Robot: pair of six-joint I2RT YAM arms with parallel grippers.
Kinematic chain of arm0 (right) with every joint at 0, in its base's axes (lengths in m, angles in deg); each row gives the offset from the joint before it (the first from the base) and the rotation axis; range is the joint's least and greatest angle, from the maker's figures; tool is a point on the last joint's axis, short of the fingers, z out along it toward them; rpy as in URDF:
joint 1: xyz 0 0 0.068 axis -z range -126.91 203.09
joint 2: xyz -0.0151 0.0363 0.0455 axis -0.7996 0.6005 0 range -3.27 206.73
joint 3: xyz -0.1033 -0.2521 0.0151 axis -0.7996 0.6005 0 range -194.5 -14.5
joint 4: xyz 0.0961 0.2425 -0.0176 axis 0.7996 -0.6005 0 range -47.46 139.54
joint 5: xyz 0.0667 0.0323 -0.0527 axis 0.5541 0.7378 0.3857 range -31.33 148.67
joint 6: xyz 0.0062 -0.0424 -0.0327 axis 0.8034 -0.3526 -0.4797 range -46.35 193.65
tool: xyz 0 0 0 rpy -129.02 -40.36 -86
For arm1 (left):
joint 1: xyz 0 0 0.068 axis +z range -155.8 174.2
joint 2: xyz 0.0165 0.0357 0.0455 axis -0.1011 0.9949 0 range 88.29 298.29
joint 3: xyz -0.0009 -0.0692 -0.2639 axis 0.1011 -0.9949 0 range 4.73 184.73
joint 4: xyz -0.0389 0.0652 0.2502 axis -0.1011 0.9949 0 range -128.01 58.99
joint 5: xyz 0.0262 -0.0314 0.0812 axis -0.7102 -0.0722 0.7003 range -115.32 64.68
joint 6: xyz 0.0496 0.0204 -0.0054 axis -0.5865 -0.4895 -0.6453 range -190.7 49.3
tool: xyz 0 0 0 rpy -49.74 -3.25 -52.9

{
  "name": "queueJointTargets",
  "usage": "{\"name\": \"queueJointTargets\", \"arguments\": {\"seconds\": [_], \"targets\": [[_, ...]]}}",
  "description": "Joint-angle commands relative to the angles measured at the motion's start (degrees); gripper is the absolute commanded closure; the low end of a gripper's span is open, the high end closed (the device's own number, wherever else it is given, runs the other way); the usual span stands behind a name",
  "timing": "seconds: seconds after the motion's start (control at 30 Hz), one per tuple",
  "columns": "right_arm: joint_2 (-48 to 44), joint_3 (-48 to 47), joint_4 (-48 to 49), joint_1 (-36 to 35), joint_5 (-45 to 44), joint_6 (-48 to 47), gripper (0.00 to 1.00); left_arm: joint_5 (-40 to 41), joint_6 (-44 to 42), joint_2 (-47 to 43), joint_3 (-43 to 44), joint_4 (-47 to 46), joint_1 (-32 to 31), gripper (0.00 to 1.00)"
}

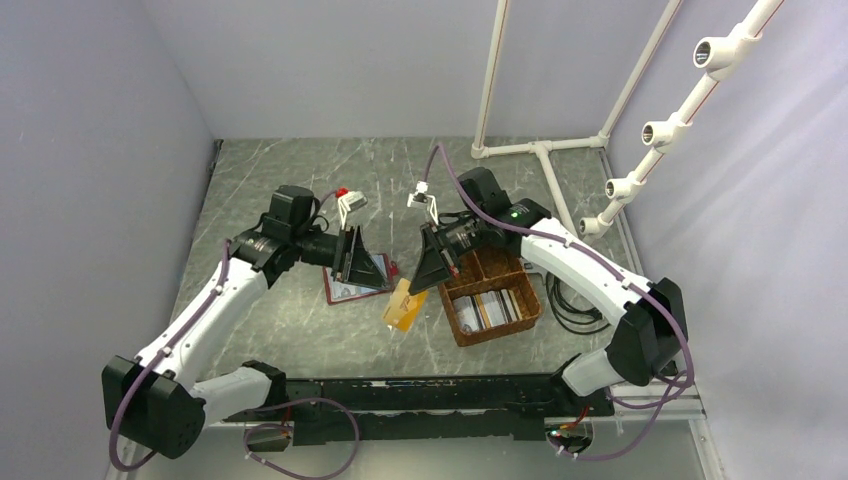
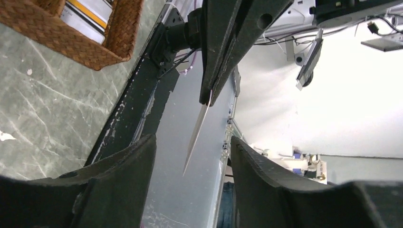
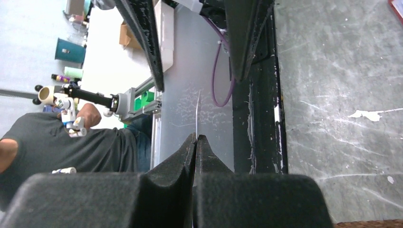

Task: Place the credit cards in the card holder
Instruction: Pick up the credit card from the storage box, then insert the credit card into the card holder.

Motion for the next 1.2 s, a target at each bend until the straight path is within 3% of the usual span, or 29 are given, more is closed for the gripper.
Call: {"name": "queueJointTargets", "arguments": {"seconds": [0.0,0.07,0.2,0.63,0.67,0.8,0.83,0.9,0.97,1.07,1.17], "targets": [[-0.6,-1.1,4.7,-0.1,4.7,-0.1,1.00,-3.2,-3.5,-0.4,-0.1,0.8,-0.8,0.42],[-0.3,-1.4,4.3,-0.4,4.7,-0.4,1.00,-3.5,-3.8,-0.2,-0.2,0.8,-0.9,0.52],[0.3,-1.8,4.3,-0.5,4.1,-0.5,1.00,-5.1,-3.0,-0.1,-0.2,-1.0,-1.4,0.62],[2.0,-2.3,6.8,-0.6,3.5,1.0,1.00,-3.4,-5.3,1.3,-0.6,1.3,-4.1,0.70],[2.0,-2.1,7.3,-0.6,3.6,1.3,1.00,-3.4,-5.5,1.6,-0.6,1.5,-4.1,0.73],[2.6,-2.9,6.4,-0.5,-1.3,1.4,1.00,2.2,-7.3,1.5,1.2,5.8,-4.0,1.00],[3.2,-3.9,4.5,-0.1,-7.8,1.2,0.91,5.9,-7.6,1.7,1.8,7.8,-3.6,1.00],[4.6,-4.7,2.5,0.9,-23.9,3.7,0.60,16.3,-7.2,2.6,1.9,11.4,-0.7,1.00],[5.8,-4.0,4.0,1.6,-36.7,7.1,0.44,19.3,-6.9,4.5,-0.1,13.1,6.9,1.00],[9.1,-2.7,10.9,1.2,-44.0,11.1,0.43,24.0,-6.9,6.7,-2.8,11.4,15.4,1.00],[17.7,-6.4,16.2,-1.1,-38.0,13.1,0.57,26.1,-8.1,11.0,-1.3,8.0,16.7,1.00]]}}
